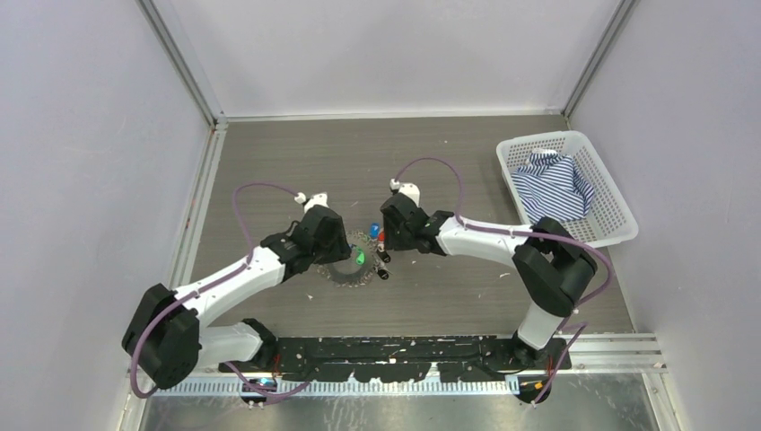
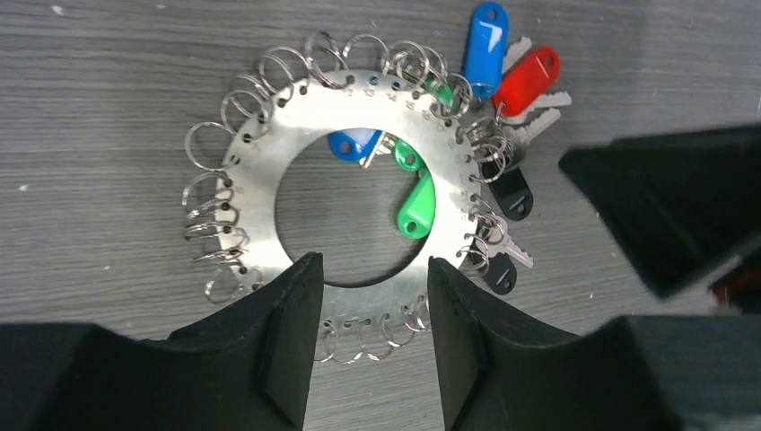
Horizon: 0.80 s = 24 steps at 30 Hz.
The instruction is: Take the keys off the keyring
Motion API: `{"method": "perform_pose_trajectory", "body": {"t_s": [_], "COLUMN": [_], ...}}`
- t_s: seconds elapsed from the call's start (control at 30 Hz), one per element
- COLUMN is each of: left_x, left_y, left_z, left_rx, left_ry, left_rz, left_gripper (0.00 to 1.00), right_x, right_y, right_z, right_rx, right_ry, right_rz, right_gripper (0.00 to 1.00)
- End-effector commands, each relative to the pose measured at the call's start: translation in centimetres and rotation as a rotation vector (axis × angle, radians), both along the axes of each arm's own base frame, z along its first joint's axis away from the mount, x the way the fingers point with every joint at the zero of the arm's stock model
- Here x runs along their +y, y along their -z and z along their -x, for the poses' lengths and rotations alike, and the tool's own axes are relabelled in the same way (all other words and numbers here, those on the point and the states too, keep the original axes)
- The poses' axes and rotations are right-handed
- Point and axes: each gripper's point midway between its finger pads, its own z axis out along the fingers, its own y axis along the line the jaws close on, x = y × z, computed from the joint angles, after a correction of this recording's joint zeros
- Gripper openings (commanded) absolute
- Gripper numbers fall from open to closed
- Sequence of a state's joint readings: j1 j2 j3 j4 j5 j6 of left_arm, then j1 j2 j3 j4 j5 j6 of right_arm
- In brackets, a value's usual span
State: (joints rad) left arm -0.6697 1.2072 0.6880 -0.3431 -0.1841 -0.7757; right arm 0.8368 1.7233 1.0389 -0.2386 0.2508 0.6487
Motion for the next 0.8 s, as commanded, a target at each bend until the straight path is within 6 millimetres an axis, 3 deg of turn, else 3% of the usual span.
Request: {"method": "perform_pose_trajectory", "body": {"t_s": [0.0, 0.23, 0.43, 0.6, 0.77], "left_x": [1.3, 1.2, 0.7, -0.5, -1.5], "left_y": [-1.6, -2.4, -2.6, -2.7, -2.6], "left_z": [-0.7, -0.5, 0.1, 0.2, 0.1], "left_rx": [-0.027, -0.052, -0.063, -0.091, -0.123], "left_ry": [-0.058, -0.034, 0.011, 0.085, 0.150], "left_rz": [-0.016, 0.010, 0.045, 0.090, 0.119], "left_gripper": [0.48, 0.49, 0.49, 0.49, 0.49], "right_x": [3.2, 5.8, 6.3, 6.1, 6.3], "right_y": [-2.9, -1.1, 0.0, 0.4, -1.2], "right_z": [2.5, 3.6, 3.4, 2.9, 2.8], "right_rx": [-0.035, -0.018, -0.020, -0.040, -0.060], "right_ry": [-0.105, -0.144, -0.151, -0.142, -0.159], "right_rz": [-0.072, -0.089, -0.059, -0.035, -0.043], "right_gripper": [0.45, 0.41, 0.34, 0.24, 0.04]}}
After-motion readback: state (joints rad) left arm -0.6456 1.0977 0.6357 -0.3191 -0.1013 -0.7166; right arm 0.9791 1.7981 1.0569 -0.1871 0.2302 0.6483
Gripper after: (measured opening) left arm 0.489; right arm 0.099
